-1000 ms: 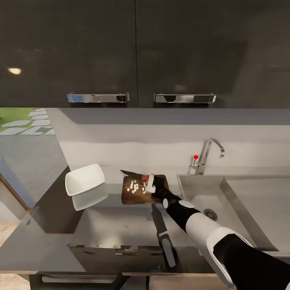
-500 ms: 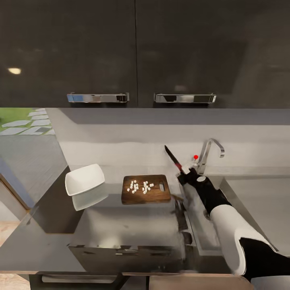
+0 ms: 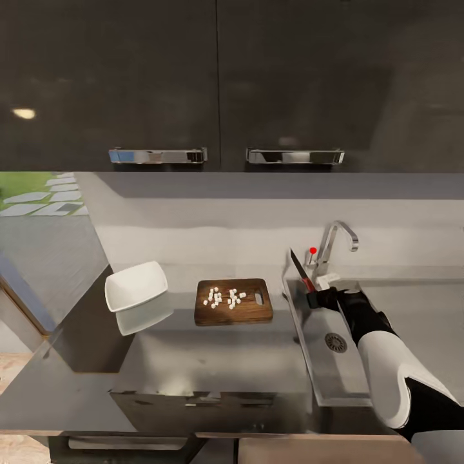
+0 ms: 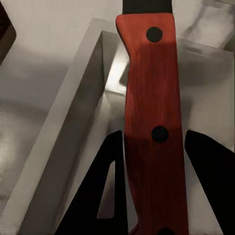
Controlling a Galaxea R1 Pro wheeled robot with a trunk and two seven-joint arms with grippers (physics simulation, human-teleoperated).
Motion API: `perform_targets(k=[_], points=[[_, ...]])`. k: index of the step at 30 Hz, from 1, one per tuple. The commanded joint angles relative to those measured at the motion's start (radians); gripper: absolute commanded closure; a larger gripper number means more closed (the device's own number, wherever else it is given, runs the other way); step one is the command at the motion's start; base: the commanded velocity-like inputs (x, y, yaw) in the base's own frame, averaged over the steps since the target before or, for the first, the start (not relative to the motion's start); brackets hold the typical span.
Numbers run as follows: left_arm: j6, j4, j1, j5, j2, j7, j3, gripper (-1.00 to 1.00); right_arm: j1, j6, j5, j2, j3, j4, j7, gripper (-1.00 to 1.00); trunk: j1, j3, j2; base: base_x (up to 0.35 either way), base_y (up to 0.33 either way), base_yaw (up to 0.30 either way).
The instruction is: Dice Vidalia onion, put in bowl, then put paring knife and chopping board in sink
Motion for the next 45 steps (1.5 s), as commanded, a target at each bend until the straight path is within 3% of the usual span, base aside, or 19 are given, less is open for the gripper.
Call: perform_targets(k=[1,12,15,17,23,31,37,42,45], points=[[-0.008,0.005,-0.002,0.009,-0.001,0.001,-0.008,-1.0,-0.001,0.003,0.008,0.001,-0.007,-0.001,0.009,1.0,0.0,-0.002,-0.002,-0.237,0.0,0.0],[-0.008,0.005,-0.002,0.009,-0.002,0.001,-0.008,-1.0,-0.002,0.005,0.008,-0.003,-0.01,0.039,0.005,1.0,0.0,-0.002,-0.002,-0.302,0.0,0.0],[-0.008,0.005,-0.002,0.009,-0.002,0.001,-0.008,-1.0,-0.002,0.003,0.008,-0.058,-0.012,0.114,0.001,1.0,0.0,-0.002,-0.002,-0.04,0.0,0.0],[-0.008,0.004,-0.002,0.009,-0.002,0.001,-0.008,-1.0,-0.002,0.001,0.007,-0.081,-0.013,0.135,0.001,1.0,0.0,-0.002,-0.002,-0.009,0.0,0.0],[-0.007,0.005,-0.002,0.009,-0.002,0.001,-0.008,-1.0,-0.001,0.0,0.007,-0.11,-0.016,0.156,-0.001,1.0,0.0,-0.002,-0.002,-0.001,0.0,0.0],[-0.007,0.005,-0.002,0.009,-0.002,0.001,-0.008,-1.0,-0.001,-0.002,0.006,-0.113,-0.018,0.192,-0.035,1.0,0.0,-0.002,-0.002,0.0,0.0,0.0],[-0.008,0.003,-0.002,0.009,-0.002,0.001,-0.008,-1.0,-0.002,-0.003,0.007,-0.113,-0.118,0.26,-0.161,1.0,0.0,-0.002,-0.002,0.0,0.0,0.0],[-0.008,0.003,-0.002,0.009,-0.002,0.001,-0.007,-1.0,-0.002,-0.018,0.006,-0.109,-0.127,0.311,-0.187,1.0,0.0,-0.002,-0.002,0.107,-0.018,0.0],[-0.007,0.004,-0.002,0.009,-0.001,0.001,-0.007,-1.0,-0.002,-0.054,0.005,-0.105,-0.126,0.367,-0.246,1.0,0.0,-0.002,-0.002,0.146,-0.065,0.0]])
